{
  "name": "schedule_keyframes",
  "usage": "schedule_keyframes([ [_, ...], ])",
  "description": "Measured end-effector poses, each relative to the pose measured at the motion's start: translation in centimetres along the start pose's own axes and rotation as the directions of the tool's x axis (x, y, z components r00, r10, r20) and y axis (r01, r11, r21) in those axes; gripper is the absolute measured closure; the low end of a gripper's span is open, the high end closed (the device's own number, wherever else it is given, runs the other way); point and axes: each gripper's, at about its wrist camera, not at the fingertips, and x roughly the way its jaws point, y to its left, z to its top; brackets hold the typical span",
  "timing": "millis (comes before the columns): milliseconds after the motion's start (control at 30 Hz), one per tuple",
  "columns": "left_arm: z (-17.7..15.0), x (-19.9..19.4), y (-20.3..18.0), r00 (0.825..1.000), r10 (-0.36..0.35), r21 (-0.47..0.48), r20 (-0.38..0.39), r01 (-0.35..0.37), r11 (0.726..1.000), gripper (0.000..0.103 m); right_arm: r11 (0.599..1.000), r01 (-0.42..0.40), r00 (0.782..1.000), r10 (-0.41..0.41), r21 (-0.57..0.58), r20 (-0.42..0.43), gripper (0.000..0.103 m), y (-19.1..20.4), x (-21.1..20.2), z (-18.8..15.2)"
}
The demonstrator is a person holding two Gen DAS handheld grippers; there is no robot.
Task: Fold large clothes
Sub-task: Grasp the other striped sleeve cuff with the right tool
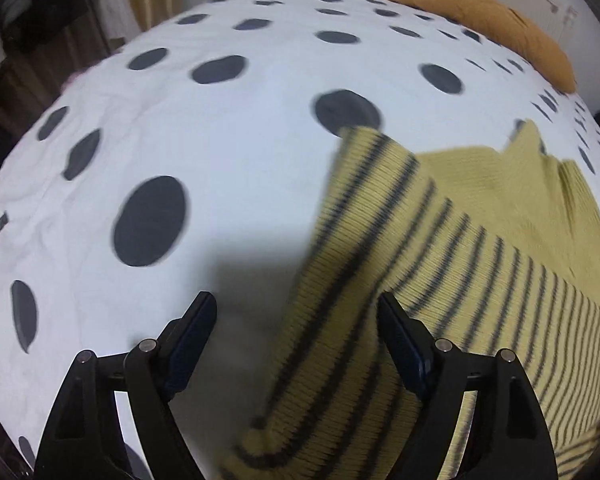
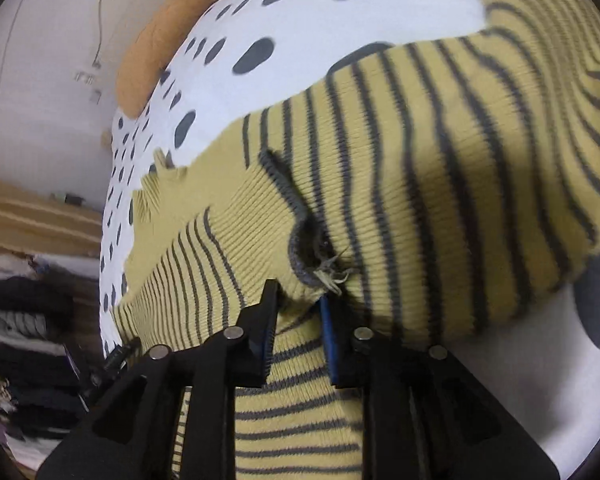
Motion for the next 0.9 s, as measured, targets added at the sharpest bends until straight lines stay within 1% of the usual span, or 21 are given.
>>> schedule_keyframes([
  [67, 0.5, 0.3, 0.8, 1.0, -0.016, -0.015, -0.015, 0.016, 1.0, 0.022, 0.997, 0.074, 0.997, -0.072, -0.039, 0.037, 0.077, 0.7, -1.4, -0.2],
  [133, 0.9, -0.9, 0.8, 1.0, 0.005, 0.002, 0.015, -0.005, 1.0, 0.034, 0.993, 0.097, 0.993, -0.092, -0.071, 0.074, 0.077, 1.3, -2.9, -0.4],
  [167, 1.2, -2.0, 0.6, 0.998, 0.036, 0.011, 0.05, -0.036, 0.999, 0.049, 0.992, 0.093, 0.992, -0.085, -0.081, 0.092, 0.077, 1.8, -3.8, -0.6],
  [200, 1.4, -3.5, 0.5, 0.993, 0.073, 0.013, 0.092, -0.075, 0.997, 0.057, 0.993, 0.084, 0.992, -0.075, -0.086, 0.105, 0.077, 2.1, -4.4, -0.6],
  [233, 1.8, -4.6, 0.5, 0.988, 0.089, 0.002, 0.129, -0.09, 0.996, 0.057, 0.993, 0.071, 0.991, -0.06, -0.094, 0.116, 0.077, 2.5, -5.0, -0.3],
  [267, 2.2, -5.6, 0.5, 0.987, 0.061, -0.014, 0.151, -0.06, 0.998, 0.057, 0.993, 0.053, 0.991, -0.04, -0.108, 0.125, 0.077, 3.2, -5.4, -0.4],
  [333, 3.1, -6.4, -0.4, 0.987, -0.075, -0.005, 0.144, 0.076, 0.997, 0.057, 0.99, 0.02, 0.993, -0.003, -0.137, 0.121, 0.077, 3.9, -5.2, -0.4],
  [367, 3.3, -6.7, -1.2, 0.977, -0.157, 0.013, 0.144, 0.157, 0.988, 0.057, 0.987, 0.002, 0.994, 0.016, -0.158, 0.108, 0.077, 4.8, -4.6, -0.5],
  [400, 3.4, -6.7, -2.4, 0.966, -0.217, 0.046, 0.142, 0.212, 0.976, 0.057, 0.984, -0.008, 0.995, 0.026, -0.176, 0.098, 0.077, 5.6, -3.8, -0.6],
  [433, 3.4, -6.6, -3.8, 0.959, -0.247, 0.088, 0.136, 0.237, 0.968, 0.056, 0.982, -0.013, 0.995, 0.031, -0.187, 0.091, 0.077, 6.2, -3.0, -0.7],
  [467, 3.5, -5.5, -5.5, 0.962, -0.247, 0.132, 0.114, 0.232, 0.964, 0.055, 0.98, -0.022, 0.996, 0.037, -0.197, 0.075, 0.077, 7.2, -1.9, -0.7],
  [533, 3.7, -2.9, -6.9, 0.98, -0.191, 0.138, 0.055, 0.182, 0.974, 0.059, 0.98, -0.044, 0.998, 0.054, -0.195, 0.045, 0.077, 8.2, -0.1, -0.9],
  [567, 4.2, -0.6, -6.9, 0.993, -0.118, 0.118, 0.012, 0.116, 0.986, 0.07, 0.981, -0.049, 0.998, 0.055, -0.19, 0.026, 0.077, 8.5, 0.9, -0.9],
  [600, 4.0, 0.5, -6.6, 0.997, -0.078, 0.1, -0.006, 0.078, 0.992, 0.076, 0.982, -0.037, 0.999, 0.04, -0.184, 0.013, 0.077, 8.7, 1.9, -0.9],
  [667, 4.9, 2.0, -5.0, 0.996, -0.091, 0.057, -0.003, 0.091, 0.994, 0.076, 0.983, 0.007, 1.0, -0.011, -0.183, -0.018, 0.077, 8.6, 3.7, -0.9],
  [700, 5.4, 2.1, -4.5, 0.997, -0.08, 0.055, 0.009, 0.08, 0.995, 0.078, 0.983, 0.022, 0.999, -0.028, -0.18, -0.029, 0.077, 8.3, 4.2, -0.9],
  [767, 6.7, 2.1, -3.5, 0.999, -0.021, 0.053, 0.032, 0.02, 0.998, 0.08, 0.983, 0.017, 0.999, -0.027, -0.181, -0.048, 0.081, 7.6, 5.0, -0.7],
  [800, 7.5, 2.1, -2.6, 0.998, 0.046, 0.034, 0.04, -0.047, 0.998, 0.074, 0.985, 0.007, 0.998, -0.016, -0.172, -0.053, 0.082, 7.3, 5.0, -0.5],
  [833, 8.3, 2.2, -1.4, 0.994, 0.106, 0.004, 0.041, -0.106, 0.994, 0.063, 0.988, -0.008, 0.998, -0.001, -0.152, -0.063, 0.086, 6.8, 5.0, -0.2],
  [867, 9.0, 2.2, 0.2, 0.991, 0.134, -0.04, 0.029, -0.133, 0.99, 0.059, 0.991, -0.013, 0.998, 0.004, -0.132, -0.067, 0.091, 6.3, 4.9, 0.1],
  [900, 9.3, 2.0, 1.7, 0.988, 0.151, -0.084, 0.002, -0.151, 0.985, 0.062, 0.993, -0.014, 0.998, 0.006, -0.12, -0.066, 0.093, 5.9, 4.8, 0.3],
])
